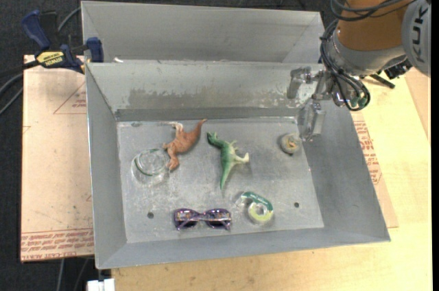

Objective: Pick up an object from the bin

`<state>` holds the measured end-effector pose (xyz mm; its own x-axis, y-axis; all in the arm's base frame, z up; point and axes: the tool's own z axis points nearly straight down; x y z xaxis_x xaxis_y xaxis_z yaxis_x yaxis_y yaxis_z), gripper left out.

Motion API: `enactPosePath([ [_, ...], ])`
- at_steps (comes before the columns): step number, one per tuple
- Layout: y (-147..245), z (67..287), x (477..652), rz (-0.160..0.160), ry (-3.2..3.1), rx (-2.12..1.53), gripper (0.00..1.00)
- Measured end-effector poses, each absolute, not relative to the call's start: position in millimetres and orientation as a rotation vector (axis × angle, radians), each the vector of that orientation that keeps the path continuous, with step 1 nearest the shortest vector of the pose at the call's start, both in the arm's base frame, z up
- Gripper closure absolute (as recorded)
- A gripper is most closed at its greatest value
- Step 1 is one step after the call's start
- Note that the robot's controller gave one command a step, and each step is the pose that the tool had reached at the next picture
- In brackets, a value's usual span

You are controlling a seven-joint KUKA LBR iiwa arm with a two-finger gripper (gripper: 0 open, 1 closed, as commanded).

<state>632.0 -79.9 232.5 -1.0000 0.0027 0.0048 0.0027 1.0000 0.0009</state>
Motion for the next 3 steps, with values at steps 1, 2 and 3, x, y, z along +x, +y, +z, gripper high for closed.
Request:
enactPosePath([
  [1, -79, 238, 633.1, 0.000, -3.144, -0.001, 0.00],
  [2, -107, 165, 633.1, -0.001, -3.137, 0.198, 0.00],
  [3, -120, 164, 581.8, -0.001, -3.132, 0.262, 0.00],
])
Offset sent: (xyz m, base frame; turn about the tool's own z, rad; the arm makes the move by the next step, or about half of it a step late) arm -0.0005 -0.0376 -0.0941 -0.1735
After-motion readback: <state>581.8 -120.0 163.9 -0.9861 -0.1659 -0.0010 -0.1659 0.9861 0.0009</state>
